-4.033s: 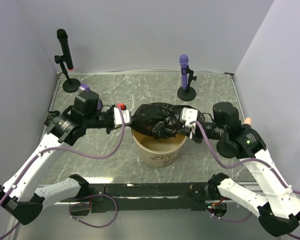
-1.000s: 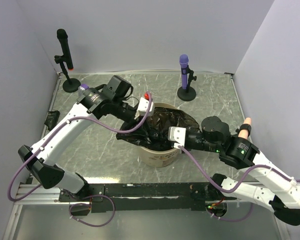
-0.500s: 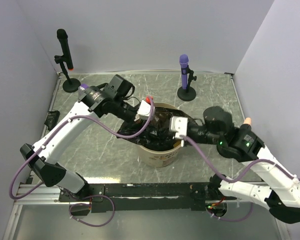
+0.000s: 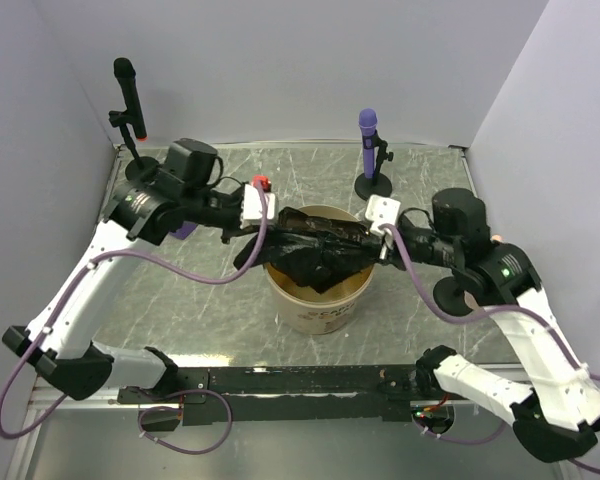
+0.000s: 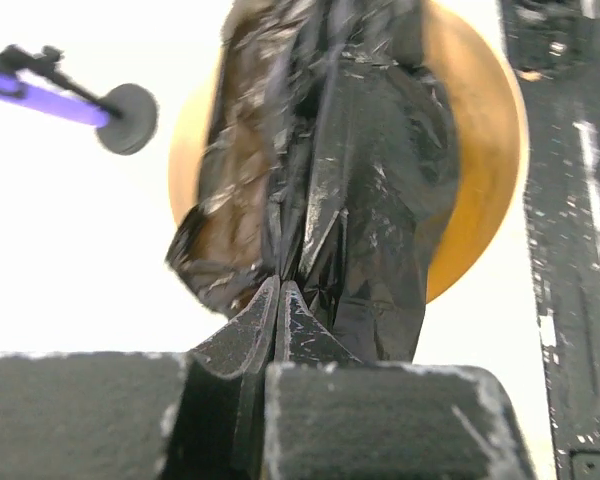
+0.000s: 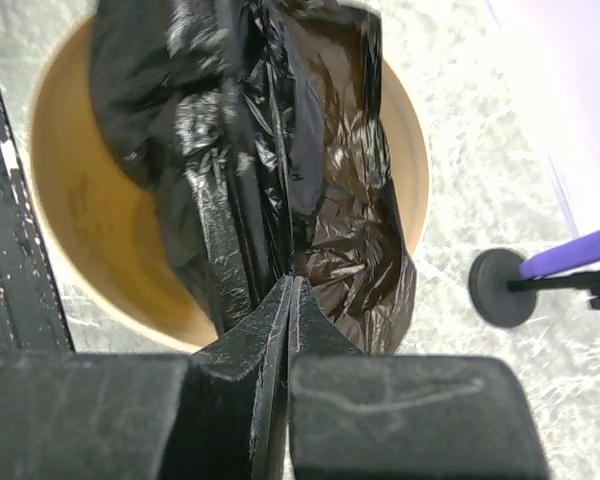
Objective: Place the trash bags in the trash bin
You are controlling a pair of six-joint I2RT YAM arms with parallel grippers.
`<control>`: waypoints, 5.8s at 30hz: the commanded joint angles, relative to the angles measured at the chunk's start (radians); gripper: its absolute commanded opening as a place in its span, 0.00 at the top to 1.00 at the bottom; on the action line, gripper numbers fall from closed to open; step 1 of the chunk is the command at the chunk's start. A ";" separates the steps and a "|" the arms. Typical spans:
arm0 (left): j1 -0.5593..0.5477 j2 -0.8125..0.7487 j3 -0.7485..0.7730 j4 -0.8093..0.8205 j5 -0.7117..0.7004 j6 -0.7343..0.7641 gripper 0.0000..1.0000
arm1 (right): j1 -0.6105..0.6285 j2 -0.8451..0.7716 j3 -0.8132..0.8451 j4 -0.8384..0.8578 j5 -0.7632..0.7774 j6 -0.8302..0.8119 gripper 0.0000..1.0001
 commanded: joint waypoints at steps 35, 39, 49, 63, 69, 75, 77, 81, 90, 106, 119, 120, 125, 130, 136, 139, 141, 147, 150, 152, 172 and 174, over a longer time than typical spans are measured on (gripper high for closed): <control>0.145 -0.233 -0.187 0.241 -0.035 -0.204 0.57 | -0.342 0.378 0.298 0.033 0.083 0.319 0.59; 0.143 -0.365 -0.263 0.096 -0.018 -0.240 0.67 | -0.376 0.189 0.211 0.047 0.020 0.240 0.50; 0.110 -0.450 -0.530 0.235 0.046 -0.223 0.54 | -0.373 -0.214 -0.229 -0.046 -0.184 0.036 0.48; 0.073 -0.381 -0.632 0.447 -0.037 -0.325 0.46 | -0.350 -0.057 -0.265 0.165 -0.106 0.154 0.41; 0.056 -0.335 -0.644 0.454 -0.037 -0.271 0.49 | -0.321 -0.002 -0.275 0.253 -0.067 0.162 0.42; 0.054 -0.289 -0.687 0.528 -0.090 -0.225 0.80 | -0.266 0.063 -0.304 0.369 0.055 0.197 0.87; 0.053 -0.271 -0.672 0.533 -0.127 -0.213 0.95 | -0.266 0.066 -0.285 0.360 0.074 0.186 0.99; 0.080 -0.257 -0.600 0.481 -0.175 -0.167 0.99 | -0.274 0.026 -0.231 0.244 0.023 0.100 1.00; 0.116 -0.290 -0.446 0.180 -0.144 -0.023 0.99 | -0.278 -0.152 -0.180 -0.045 -0.156 -0.067 1.00; 0.099 -0.329 -0.434 -0.133 0.009 -0.021 0.99 | -0.272 -0.308 -0.255 -0.388 -0.308 -0.358 1.00; 0.085 -0.329 -0.334 -0.280 0.009 -0.038 0.99 | -0.272 -0.276 -0.057 -0.582 -0.354 -0.426 1.00; 0.085 -0.347 -0.361 -0.271 0.006 -0.041 0.99 | -0.274 -0.290 -0.083 -0.577 -0.346 -0.437 1.00; 0.085 -0.379 -0.472 -0.205 -0.035 -0.036 0.99 | -0.272 -0.316 -0.179 -0.520 -0.308 -0.443 1.00; 0.085 -0.389 -0.562 -0.063 -0.087 -0.048 0.99 | -0.272 -0.337 -0.266 -0.432 -0.268 -0.444 1.00; 0.085 -0.364 -0.658 0.225 -0.167 -0.116 0.99 | -0.272 -0.348 -0.389 -0.202 -0.196 -0.342 1.00; 0.085 -0.343 -0.684 0.370 -0.199 -0.168 0.99 | -0.263 -0.328 -0.439 -0.054 -0.147 -0.268 1.00; 0.087 -0.327 -0.720 0.425 -0.218 -0.164 0.98 | -0.252 -0.317 -0.473 -0.011 -0.120 -0.269 1.00; 0.085 -0.275 -0.770 0.410 -0.235 -0.116 0.96 | -0.195 -0.276 -0.519 -0.005 -0.063 -0.254 1.00; 0.087 -0.281 -0.770 0.370 -0.222 -0.131 0.79 | -0.171 -0.264 -0.512 -0.049 -0.058 -0.208 0.89; 0.087 -0.310 -0.759 0.324 -0.222 -0.133 0.65 | -0.165 -0.264 -0.470 -0.109 -0.064 -0.168 0.75; 0.160 -0.025 -0.172 0.186 -0.011 -0.029 0.43 | -0.165 0.093 0.109 0.026 -0.296 0.231 0.56; 0.159 0.030 -0.110 0.142 0.031 0.026 0.43 | -0.156 0.150 0.139 0.017 -0.329 0.186 0.56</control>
